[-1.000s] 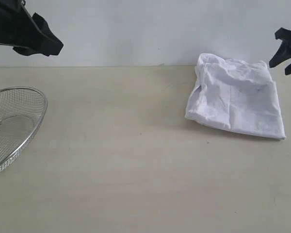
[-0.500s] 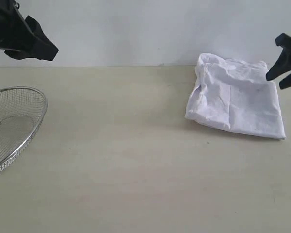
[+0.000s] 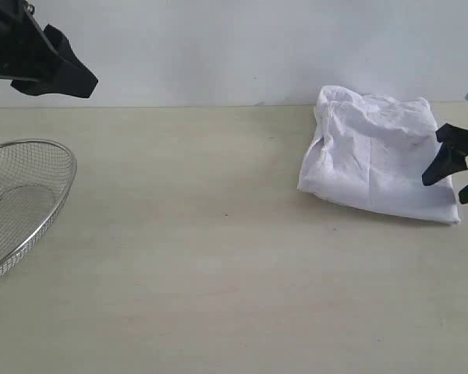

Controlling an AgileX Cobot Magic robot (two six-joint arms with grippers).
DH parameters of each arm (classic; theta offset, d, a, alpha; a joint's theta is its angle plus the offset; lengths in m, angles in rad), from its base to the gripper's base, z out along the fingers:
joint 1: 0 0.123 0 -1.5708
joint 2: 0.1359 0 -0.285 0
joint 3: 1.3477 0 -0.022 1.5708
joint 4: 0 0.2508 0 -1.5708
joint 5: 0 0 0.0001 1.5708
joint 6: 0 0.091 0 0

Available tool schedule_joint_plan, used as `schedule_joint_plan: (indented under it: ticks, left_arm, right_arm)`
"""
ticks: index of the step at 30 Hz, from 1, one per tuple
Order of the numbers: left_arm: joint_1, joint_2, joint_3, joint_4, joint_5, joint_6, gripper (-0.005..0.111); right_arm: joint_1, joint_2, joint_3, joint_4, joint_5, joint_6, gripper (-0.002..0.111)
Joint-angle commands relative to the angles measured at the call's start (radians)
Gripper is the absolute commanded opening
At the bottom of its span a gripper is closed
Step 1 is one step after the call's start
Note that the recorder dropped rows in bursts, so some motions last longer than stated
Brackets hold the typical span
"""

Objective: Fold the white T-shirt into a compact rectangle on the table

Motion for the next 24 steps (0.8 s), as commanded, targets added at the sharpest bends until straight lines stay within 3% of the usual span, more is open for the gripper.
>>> schedule_joint_plan:
  ticks: [1, 14, 20, 24]
  left_arm:
    - [-0.002, -0.009, -0.004, -0.013, 0.003, 0.001, 0.042]
    - [-0.002, -0.009, -0.004, -0.013, -0.003, 0.005, 0.042]
    - [-0.002, -0.009, -0.004, -0.013, -0.003, 0.005, 0.042]
    - [-0.002, -0.009, -0.004, -0.013, -0.003, 0.005, 0.042]
  right_arm:
    - [-0.008, -0.011, 0.039, -0.001, -0.037, -0.015, 0.063]
    - [-0.008, -0.009, 0.079, 0.064, -0.098, -0.091, 0.063]
    - [-0.008, -0.009, 0.079, 0.09, -0.113, -0.103, 0.045]
    - [-0.008, -0.009, 0.079, 0.098, -0.117, -0.104, 0.043]
